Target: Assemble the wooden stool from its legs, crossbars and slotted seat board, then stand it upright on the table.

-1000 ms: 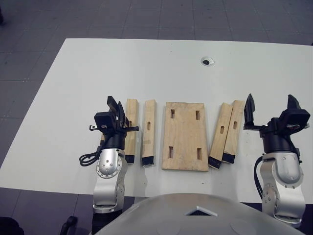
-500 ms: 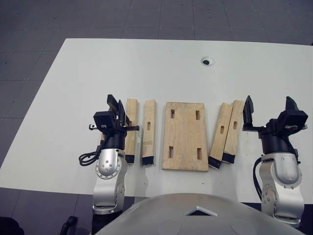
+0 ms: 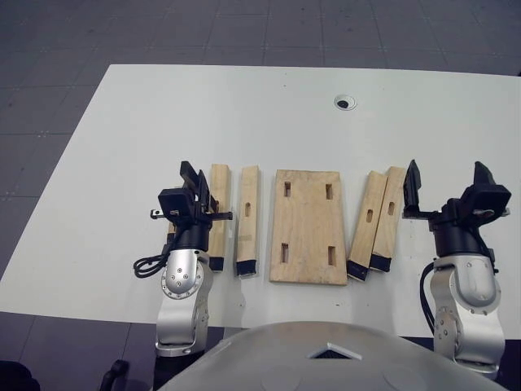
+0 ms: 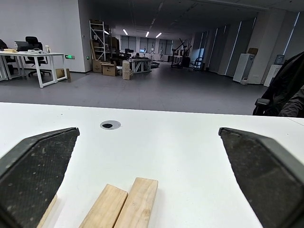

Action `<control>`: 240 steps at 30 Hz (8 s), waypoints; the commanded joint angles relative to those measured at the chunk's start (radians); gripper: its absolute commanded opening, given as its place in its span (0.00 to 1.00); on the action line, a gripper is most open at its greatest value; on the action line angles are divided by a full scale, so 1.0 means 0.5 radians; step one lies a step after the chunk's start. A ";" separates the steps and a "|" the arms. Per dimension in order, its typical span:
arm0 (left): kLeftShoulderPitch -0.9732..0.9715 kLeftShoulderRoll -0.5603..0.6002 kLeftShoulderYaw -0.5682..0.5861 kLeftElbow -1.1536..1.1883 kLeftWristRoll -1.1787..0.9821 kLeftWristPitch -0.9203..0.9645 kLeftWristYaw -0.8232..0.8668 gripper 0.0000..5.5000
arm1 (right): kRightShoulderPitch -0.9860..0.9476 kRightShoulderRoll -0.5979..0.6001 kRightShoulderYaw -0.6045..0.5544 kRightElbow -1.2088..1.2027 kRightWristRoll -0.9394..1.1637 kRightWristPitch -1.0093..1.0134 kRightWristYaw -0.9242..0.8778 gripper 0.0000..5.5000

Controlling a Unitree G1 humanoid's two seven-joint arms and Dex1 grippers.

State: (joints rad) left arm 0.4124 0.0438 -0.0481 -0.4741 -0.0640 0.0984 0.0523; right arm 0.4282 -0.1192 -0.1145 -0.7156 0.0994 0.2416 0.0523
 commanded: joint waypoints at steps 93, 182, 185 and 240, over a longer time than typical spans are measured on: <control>0.037 -0.061 -0.092 -0.189 0.018 0.227 -0.113 0.08 | 0.044 0.047 0.097 -0.028 -0.052 -0.007 -0.006 1.00; -0.030 -0.147 -0.121 -0.329 0.080 0.356 -0.091 0.54 | 0.005 0.075 0.174 -0.135 -0.050 0.093 -0.020 1.00; -0.102 -0.158 -0.107 -0.522 0.000 0.562 -0.088 0.54 | -0.002 0.077 0.179 -0.112 -0.053 0.076 -0.021 1.00; -0.909 -0.117 0.262 -0.853 -0.196 1.219 0.034 0.63 | 0.060 0.117 0.220 -0.034 -0.049 -0.044 -0.026 1.00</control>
State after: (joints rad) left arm -0.0808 -0.0364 0.1049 -0.8446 -0.1722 0.7093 0.0840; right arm 0.4564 -0.0599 -0.0059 -0.7316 0.0801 0.2205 0.0395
